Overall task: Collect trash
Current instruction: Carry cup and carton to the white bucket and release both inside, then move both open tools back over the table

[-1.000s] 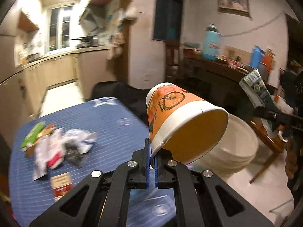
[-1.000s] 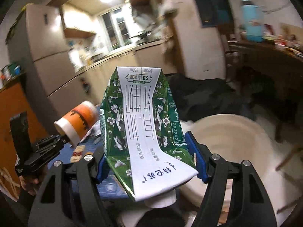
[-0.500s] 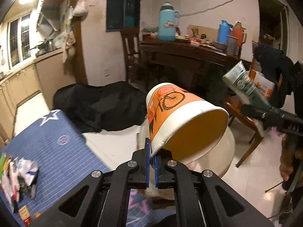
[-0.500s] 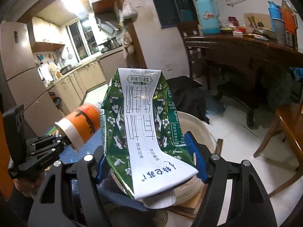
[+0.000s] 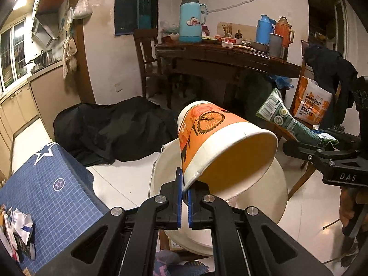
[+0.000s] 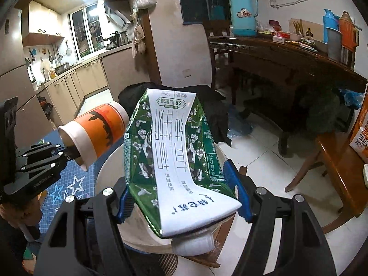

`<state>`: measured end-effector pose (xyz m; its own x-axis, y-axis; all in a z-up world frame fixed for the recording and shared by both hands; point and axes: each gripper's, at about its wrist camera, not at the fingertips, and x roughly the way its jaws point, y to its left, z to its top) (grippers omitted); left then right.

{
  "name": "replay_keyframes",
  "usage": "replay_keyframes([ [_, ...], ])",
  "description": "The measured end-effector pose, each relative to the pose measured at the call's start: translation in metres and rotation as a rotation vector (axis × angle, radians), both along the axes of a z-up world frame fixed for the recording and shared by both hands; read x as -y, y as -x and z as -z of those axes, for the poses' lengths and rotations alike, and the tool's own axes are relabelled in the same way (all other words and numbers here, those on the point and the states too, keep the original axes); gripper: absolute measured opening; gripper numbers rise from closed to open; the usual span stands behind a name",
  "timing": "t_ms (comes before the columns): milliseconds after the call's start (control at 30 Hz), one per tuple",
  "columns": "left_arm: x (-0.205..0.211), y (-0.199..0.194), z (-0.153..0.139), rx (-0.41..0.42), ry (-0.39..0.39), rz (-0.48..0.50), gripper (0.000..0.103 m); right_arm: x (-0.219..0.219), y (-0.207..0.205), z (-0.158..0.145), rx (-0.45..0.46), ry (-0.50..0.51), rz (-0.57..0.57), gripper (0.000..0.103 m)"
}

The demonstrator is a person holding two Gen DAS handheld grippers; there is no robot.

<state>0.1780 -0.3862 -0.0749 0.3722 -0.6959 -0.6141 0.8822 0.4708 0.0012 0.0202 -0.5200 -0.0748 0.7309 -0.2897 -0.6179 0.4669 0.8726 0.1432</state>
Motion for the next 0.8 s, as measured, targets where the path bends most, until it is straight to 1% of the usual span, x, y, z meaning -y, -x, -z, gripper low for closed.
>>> replay_keyframes([
  [267, 0.005, -0.005, 0.007, 0.001, -0.024, 0.002, 0.005, 0.005, -0.010, -0.002, -0.006, -0.016, -0.018, 0.066],
  [367, 0.007, -0.007, 0.008, -0.003, -0.028, 0.004, 0.005, 0.011, -0.013, -0.003, 0.022, -0.035, -0.014, 0.067],
  [400, 0.009, -0.007, 0.009, 0.000, -0.029, 0.007, 0.005, 0.013, -0.015, -0.003, 0.027, -0.048, -0.014, 0.068],
  [433, 0.010, -0.007, 0.009, 0.008, -0.033, 0.008, 0.005, 0.016, -0.016, -0.003, 0.037, -0.063, -0.012, 0.076],
  [467, 0.012, -0.008, 0.010, 0.017, -0.040, 0.000, 0.008, 0.019, -0.016, -0.004, 0.052, -0.073, -0.009, 0.081],
  [500, 0.013, -0.010, 0.011, 0.014, -0.043, 0.000, 0.017, 0.021, -0.015, -0.004, 0.060, -0.076, -0.012, 0.087],
  [567, 0.012, -0.013, 0.010, 0.004, -0.035, -0.004, 0.027, 0.023, -0.014, -0.004, 0.058, -0.076, -0.012, 0.088],
  [800, 0.003, -0.019, 0.005, -0.003, -0.020, -0.035, 0.027, 0.020, -0.007, -0.006, 0.064, -0.075, -0.019, 0.088],
])
